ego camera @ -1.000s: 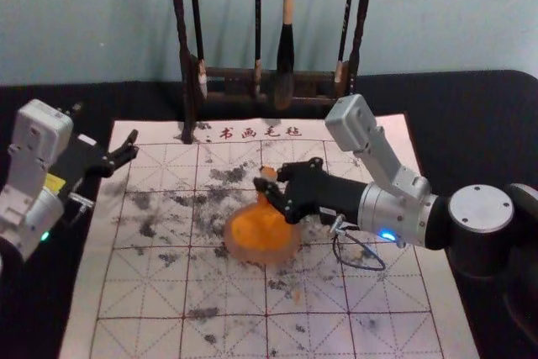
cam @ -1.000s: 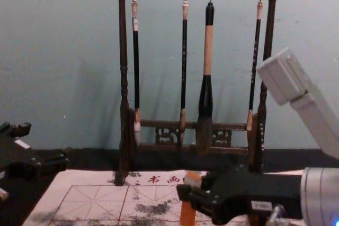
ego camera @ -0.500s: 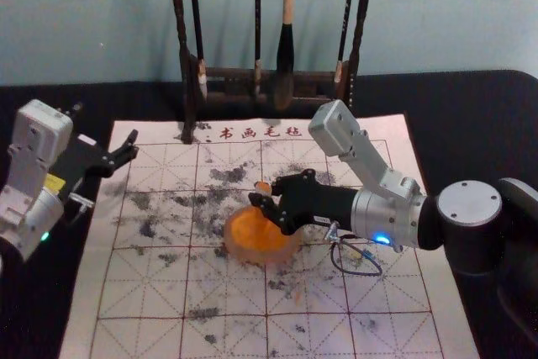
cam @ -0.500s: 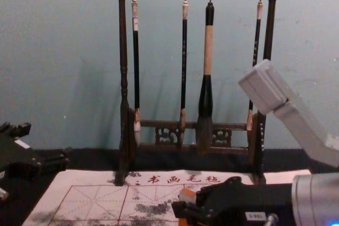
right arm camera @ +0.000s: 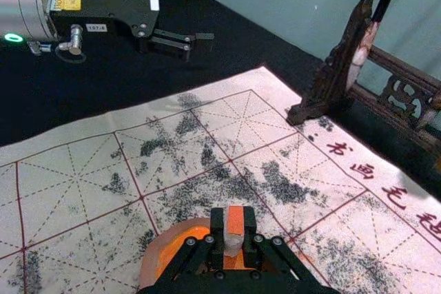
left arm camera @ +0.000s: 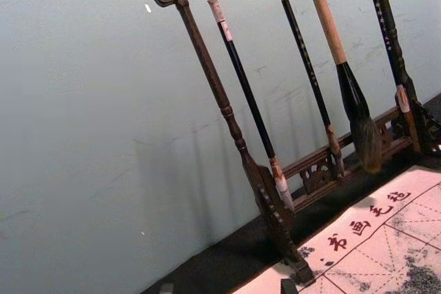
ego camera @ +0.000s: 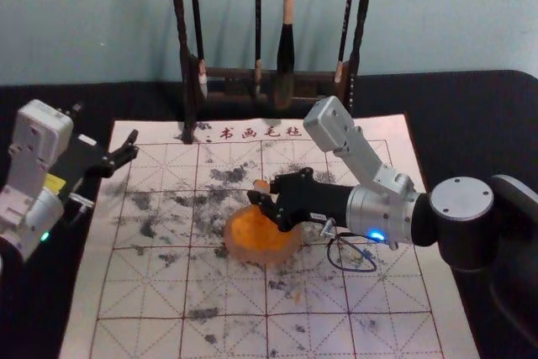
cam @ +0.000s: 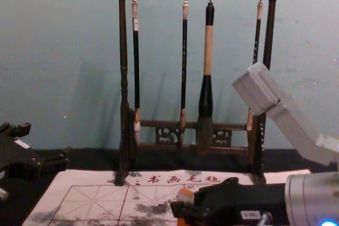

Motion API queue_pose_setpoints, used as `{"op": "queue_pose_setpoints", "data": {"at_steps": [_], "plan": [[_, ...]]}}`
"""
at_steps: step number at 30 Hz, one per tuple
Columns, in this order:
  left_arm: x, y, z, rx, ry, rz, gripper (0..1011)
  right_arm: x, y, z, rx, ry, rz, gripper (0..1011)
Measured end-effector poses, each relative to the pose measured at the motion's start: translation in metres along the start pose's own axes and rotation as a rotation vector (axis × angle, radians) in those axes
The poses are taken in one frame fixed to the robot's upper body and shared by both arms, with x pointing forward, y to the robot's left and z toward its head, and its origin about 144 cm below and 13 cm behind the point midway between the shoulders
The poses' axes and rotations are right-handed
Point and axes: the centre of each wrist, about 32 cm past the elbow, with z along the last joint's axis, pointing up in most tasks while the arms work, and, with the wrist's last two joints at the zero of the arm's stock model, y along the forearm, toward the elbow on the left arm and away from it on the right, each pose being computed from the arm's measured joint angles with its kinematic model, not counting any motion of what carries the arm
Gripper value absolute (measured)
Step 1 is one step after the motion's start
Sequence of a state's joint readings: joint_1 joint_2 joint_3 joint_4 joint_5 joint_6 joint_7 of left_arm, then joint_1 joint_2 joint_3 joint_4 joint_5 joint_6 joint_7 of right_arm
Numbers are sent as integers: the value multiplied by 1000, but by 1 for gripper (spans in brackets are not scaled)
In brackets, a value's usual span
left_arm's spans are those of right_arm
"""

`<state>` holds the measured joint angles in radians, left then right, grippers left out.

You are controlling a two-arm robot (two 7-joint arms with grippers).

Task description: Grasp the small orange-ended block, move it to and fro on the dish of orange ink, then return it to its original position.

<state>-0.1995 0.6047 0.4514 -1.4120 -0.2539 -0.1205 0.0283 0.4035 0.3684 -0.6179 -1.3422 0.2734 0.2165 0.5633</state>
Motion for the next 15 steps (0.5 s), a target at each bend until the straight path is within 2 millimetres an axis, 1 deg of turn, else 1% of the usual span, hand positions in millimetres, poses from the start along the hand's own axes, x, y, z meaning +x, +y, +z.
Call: {"op": "queue_pose_setpoints", "data": {"at_steps": [15], "plan": [[0, 0, 0, 0, 0, 0, 1001, 2, -5, -2, -19, -5, -15, 121]]}}
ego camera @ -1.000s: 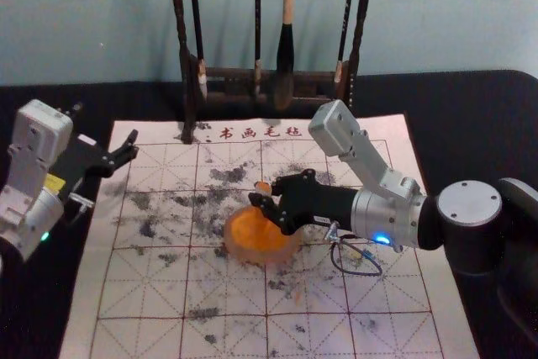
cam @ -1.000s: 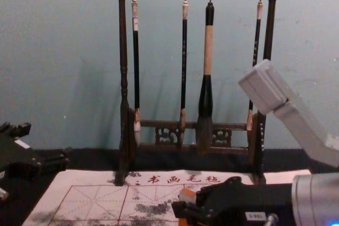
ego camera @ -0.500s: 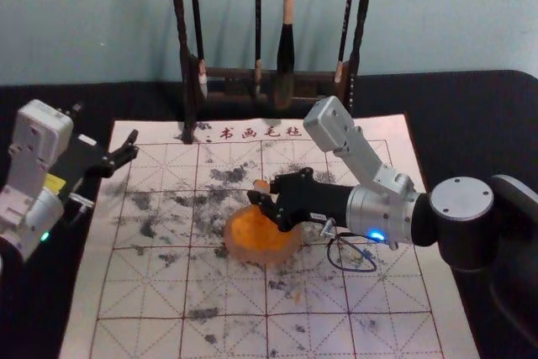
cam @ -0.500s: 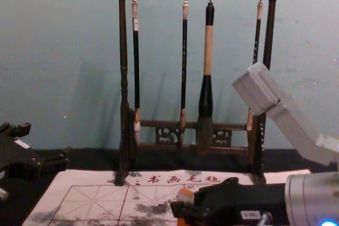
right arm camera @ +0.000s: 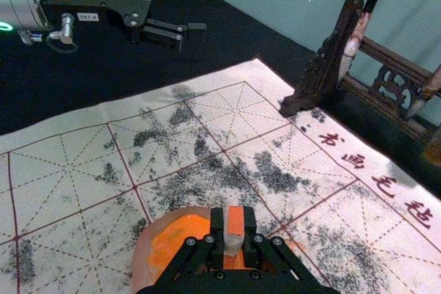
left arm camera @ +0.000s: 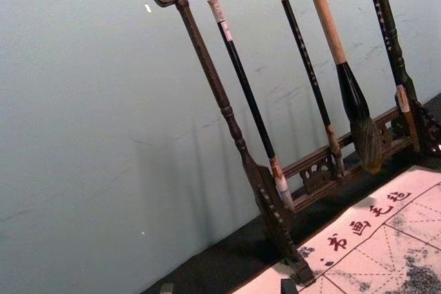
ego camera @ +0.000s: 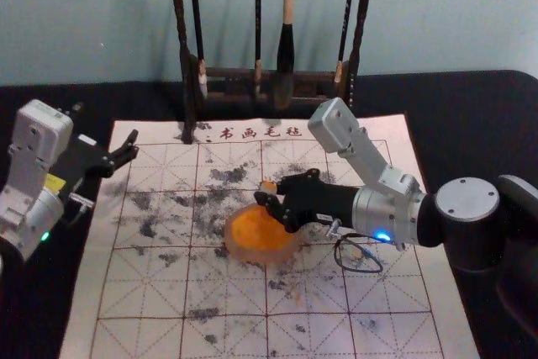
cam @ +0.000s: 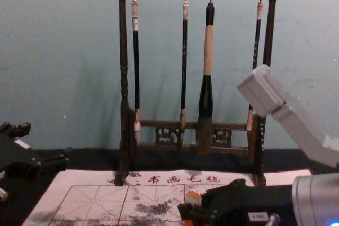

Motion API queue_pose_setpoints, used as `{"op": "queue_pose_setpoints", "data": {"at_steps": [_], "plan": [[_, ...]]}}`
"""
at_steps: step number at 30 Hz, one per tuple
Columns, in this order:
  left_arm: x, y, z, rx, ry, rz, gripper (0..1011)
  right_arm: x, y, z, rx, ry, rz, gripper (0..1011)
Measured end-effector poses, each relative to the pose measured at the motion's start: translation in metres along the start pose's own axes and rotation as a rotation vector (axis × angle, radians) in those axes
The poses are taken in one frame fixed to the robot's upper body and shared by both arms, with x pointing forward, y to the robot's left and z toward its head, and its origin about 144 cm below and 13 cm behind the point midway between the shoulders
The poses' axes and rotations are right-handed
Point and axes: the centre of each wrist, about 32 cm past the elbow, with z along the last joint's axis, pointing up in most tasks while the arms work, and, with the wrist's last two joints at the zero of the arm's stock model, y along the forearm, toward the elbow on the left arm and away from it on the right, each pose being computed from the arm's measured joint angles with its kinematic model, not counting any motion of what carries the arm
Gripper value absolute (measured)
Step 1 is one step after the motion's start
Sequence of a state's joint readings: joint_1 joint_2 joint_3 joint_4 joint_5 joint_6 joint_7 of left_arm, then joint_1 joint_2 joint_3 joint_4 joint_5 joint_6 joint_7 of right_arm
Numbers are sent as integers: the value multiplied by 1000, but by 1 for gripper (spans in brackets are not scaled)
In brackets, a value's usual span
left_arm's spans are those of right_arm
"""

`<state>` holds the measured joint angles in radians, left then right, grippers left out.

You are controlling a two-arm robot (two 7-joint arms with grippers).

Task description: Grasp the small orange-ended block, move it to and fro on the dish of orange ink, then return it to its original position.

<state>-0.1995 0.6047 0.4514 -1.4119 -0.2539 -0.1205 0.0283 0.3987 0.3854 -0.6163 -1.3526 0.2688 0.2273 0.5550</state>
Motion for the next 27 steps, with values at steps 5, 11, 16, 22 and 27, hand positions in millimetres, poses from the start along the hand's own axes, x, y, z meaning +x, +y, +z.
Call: {"op": "queue_pose_setpoints", "data": {"at_steps": [5, 11, 16, 22, 27], "plan": [[0, 0, 0, 0, 0, 0, 1001, 1, -3, -1, -3, -4, -2, 121], [0, 0, 0, 0, 0, 0, 1001, -1, -10, -4, -9, -2, -1, 121], [0, 0, 0, 0, 0, 0, 1001, -4, -14, -6, -11, 1, 6, 121], [0, 0, 0, 0, 0, 0, 1001, -9, -17, -7, -8, 5, 17, 121], [0, 0, 0, 0, 0, 0, 1001, -13, -19, -5, 1, 3, 24, 121]]}}
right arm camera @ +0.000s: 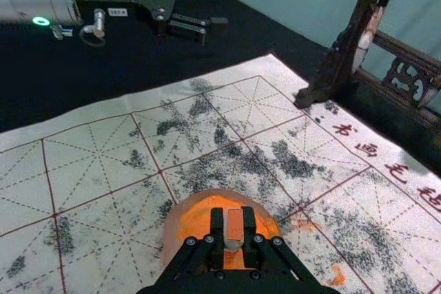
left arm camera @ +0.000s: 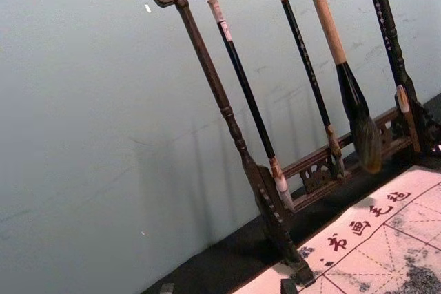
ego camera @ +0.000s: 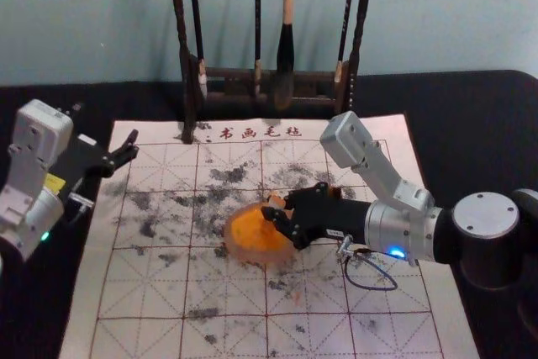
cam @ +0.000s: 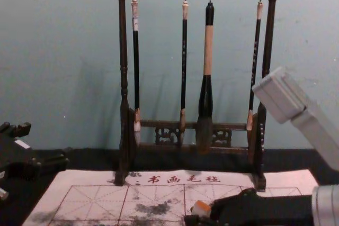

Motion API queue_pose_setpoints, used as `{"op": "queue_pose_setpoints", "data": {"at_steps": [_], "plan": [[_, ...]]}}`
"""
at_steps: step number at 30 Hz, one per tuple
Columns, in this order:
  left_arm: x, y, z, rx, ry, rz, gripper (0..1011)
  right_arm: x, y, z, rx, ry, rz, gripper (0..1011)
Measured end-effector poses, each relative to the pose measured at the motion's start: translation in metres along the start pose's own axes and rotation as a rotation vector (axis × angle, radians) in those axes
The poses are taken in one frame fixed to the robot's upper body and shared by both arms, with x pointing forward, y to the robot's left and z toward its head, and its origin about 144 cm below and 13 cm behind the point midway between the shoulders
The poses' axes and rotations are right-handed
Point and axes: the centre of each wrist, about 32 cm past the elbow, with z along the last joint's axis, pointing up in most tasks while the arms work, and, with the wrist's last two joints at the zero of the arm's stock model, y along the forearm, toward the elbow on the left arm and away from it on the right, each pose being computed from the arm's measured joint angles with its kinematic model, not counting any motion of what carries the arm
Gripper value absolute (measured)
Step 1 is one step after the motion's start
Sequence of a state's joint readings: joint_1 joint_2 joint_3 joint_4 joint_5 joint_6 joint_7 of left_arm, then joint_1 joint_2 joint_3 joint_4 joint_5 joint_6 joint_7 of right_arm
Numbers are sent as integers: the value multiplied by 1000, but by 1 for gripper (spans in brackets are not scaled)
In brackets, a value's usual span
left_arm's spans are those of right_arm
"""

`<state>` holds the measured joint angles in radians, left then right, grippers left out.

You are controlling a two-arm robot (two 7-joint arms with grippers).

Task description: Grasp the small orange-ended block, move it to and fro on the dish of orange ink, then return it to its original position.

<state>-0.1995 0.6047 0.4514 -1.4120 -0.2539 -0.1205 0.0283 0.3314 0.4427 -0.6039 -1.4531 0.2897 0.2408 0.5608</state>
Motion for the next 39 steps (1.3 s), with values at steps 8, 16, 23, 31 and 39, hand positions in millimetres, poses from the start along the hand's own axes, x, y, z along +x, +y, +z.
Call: {"op": "queue_pose_setpoints", "data": {"at_steps": [8, 16, 23, 31, 39], "plan": [[0, 0, 0, 0, 0, 0, 1001, -4, -1, 3, 6, -16, 26, 121], [0, 0, 0, 0, 0, 0, 1001, -8, 2, 3, 0, -24, 51, 121], [0, 0, 0, 0, 0, 0, 1001, -8, 6, 5, -7, -26, 63, 121], [0, 0, 0, 0, 0, 0, 1001, -3, 19, 8, -15, -26, 60, 121], [0, 0, 0, 0, 0, 0, 1001, 2, 26, 11, -16, -26, 41, 121]]}}
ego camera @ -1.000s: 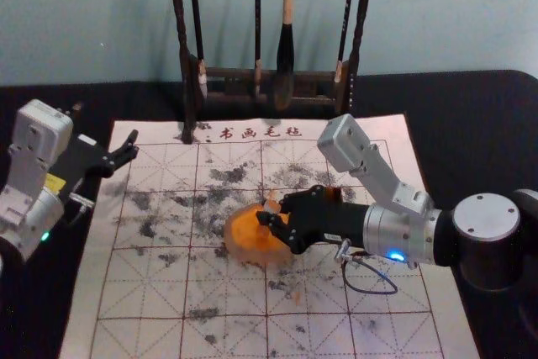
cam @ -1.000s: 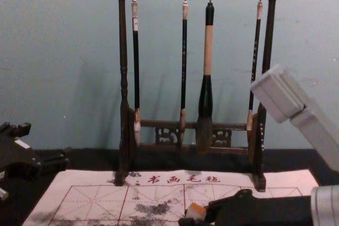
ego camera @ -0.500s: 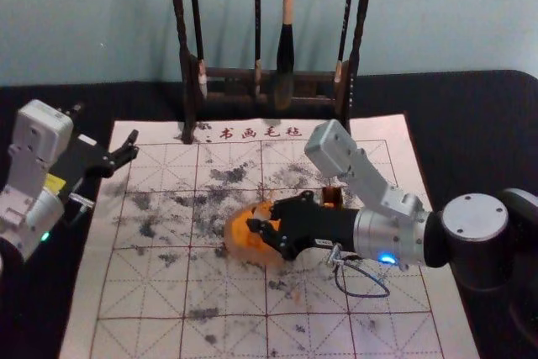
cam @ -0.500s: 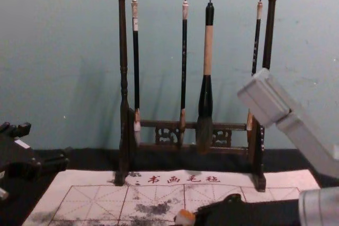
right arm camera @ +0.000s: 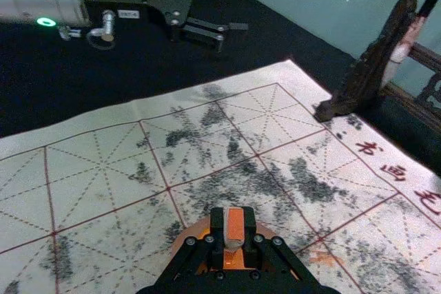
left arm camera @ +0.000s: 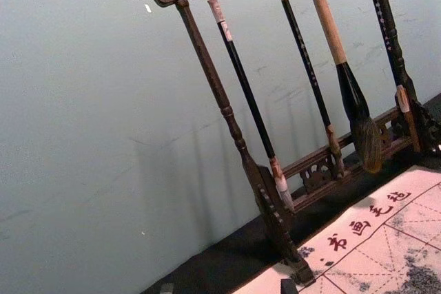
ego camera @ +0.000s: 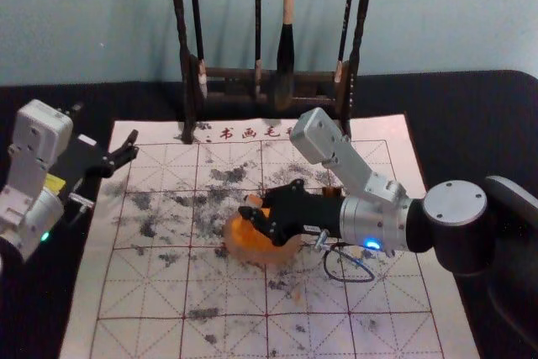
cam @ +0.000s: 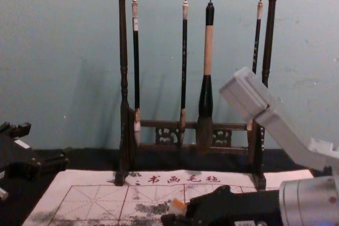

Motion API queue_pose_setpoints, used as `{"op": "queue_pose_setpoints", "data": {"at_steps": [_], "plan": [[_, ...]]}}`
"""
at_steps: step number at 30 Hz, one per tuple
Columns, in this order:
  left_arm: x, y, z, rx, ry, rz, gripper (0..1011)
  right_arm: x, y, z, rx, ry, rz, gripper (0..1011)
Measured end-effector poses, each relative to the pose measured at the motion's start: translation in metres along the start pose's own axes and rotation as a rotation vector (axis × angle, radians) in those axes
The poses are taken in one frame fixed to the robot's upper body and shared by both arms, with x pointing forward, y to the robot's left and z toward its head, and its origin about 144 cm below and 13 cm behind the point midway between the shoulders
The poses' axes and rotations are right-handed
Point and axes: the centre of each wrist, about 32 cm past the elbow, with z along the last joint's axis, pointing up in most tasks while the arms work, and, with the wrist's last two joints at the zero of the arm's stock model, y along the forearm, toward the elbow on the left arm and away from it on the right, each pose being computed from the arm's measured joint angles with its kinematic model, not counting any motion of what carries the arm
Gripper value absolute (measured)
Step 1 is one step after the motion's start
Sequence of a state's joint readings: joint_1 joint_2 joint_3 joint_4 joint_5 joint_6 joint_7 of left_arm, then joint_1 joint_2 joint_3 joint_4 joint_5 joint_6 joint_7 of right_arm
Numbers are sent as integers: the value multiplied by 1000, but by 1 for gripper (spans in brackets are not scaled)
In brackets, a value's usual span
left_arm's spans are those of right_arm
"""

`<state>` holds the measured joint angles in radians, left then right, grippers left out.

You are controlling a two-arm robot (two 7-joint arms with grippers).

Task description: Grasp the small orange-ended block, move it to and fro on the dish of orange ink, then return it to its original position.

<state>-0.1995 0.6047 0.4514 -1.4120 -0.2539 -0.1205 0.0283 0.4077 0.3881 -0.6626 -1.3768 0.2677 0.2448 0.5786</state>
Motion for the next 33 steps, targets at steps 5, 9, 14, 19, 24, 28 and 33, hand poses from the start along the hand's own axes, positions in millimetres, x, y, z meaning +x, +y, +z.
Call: {"op": "queue_pose_setpoints", "data": {"at_steps": [5, 9, 14, 19, 24, 28, 33], "plan": [[0, 0, 0, 0, 0, 0, 1001, 6, -1, 3, -1, -3, -19, 121], [0, 0, 0, 0, 0, 0, 1001, 9, -3, 3, -7, -7, -32, 121], [0, 0, 0, 0, 0, 0, 1001, 13, -8, 3, -15, -12, -44, 121], [0, 0, 0, 0, 0, 0, 1001, 18, -13, 1, -31, -17, -51, 121], [0, 0, 0, 0, 0, 0, 1001, 22, -21, 3, -35, -26, -51, 121], [0, 0, 0, 0, 0, 0, 1001, 23, -27, 4, -35, -32, -44, 121], [0, 0, 0, 0, 0, 0, 1002, 21, -36, 3, -37, -38, -20, 121]]}}
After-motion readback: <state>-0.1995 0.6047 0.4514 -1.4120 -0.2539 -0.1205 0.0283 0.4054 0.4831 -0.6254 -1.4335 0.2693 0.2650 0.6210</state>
